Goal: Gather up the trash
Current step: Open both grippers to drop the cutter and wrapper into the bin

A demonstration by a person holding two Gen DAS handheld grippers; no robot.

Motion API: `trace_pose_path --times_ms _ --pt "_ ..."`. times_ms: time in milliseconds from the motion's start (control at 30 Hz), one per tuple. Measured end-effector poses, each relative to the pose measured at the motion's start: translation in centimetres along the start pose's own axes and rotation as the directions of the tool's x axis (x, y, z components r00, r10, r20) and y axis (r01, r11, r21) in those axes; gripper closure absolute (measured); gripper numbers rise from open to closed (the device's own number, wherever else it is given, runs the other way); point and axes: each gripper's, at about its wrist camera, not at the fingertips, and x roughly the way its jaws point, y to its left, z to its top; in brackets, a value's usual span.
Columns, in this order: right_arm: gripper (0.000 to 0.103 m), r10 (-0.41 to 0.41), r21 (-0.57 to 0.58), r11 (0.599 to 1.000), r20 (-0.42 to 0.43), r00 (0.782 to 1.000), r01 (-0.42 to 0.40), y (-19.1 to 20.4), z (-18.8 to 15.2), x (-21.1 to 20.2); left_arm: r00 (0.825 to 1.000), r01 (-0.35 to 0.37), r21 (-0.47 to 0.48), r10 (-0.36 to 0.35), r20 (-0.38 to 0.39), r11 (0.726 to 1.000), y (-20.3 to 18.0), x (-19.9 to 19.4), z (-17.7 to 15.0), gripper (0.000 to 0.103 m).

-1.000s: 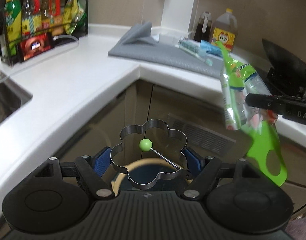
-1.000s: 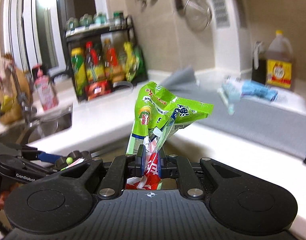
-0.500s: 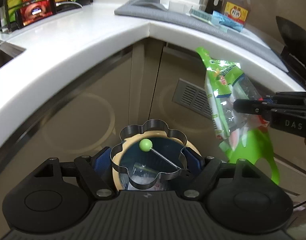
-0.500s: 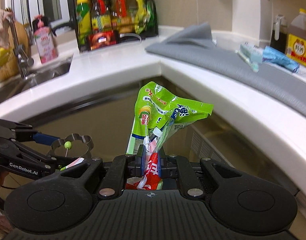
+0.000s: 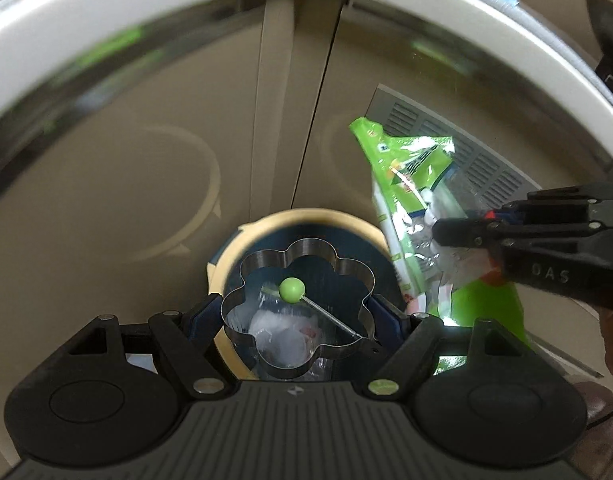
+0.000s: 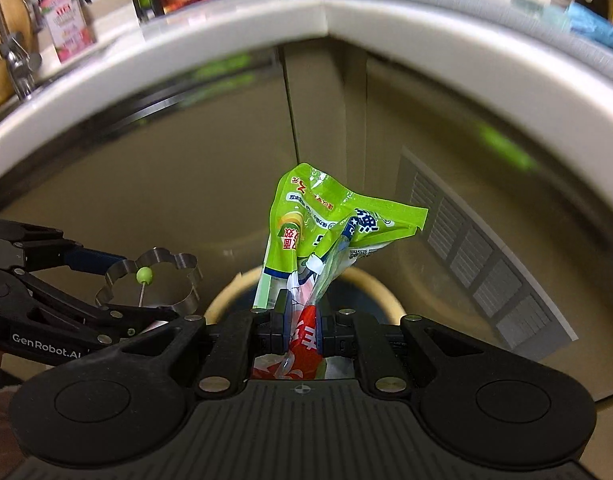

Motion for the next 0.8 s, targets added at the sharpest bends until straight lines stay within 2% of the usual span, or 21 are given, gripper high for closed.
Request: trace_pose_path --times_ms 200,467,600,800 --pt "0.090 0.005 0.034 0.999 -0.147 0.989 -0.001 -0.8 -0.6 5.2 0.996 0.013 -0.032 -0.016 -0.092 0.999 0.3 4.4 0.4 0.021" --pt "0.090 -0.025 0.087 0.995 -0.324 0.946 0.057 -2.4 -1.5 11.4 0.977 -0.014 -0.031 0.008 -0.212 0.999 0.3 10.4 0.0 0.021" --pt "0.090 -0.052 0.079 0.993 -0.381 0.923 0.089 -2.9 -1.8 13.5 0.967 -0.017 -0.012 0.014 -0.255 1.000 0.0 12.2 -0.1 0.021" --pt "0.090 -0.063 0.059 0.994 -0.425 0.903 0.097 -3.3 -2.2 15.6 0.953 -0.032 0.014 0.034 -0.300 0.999 -0.2 14.2 0.1 0.021"
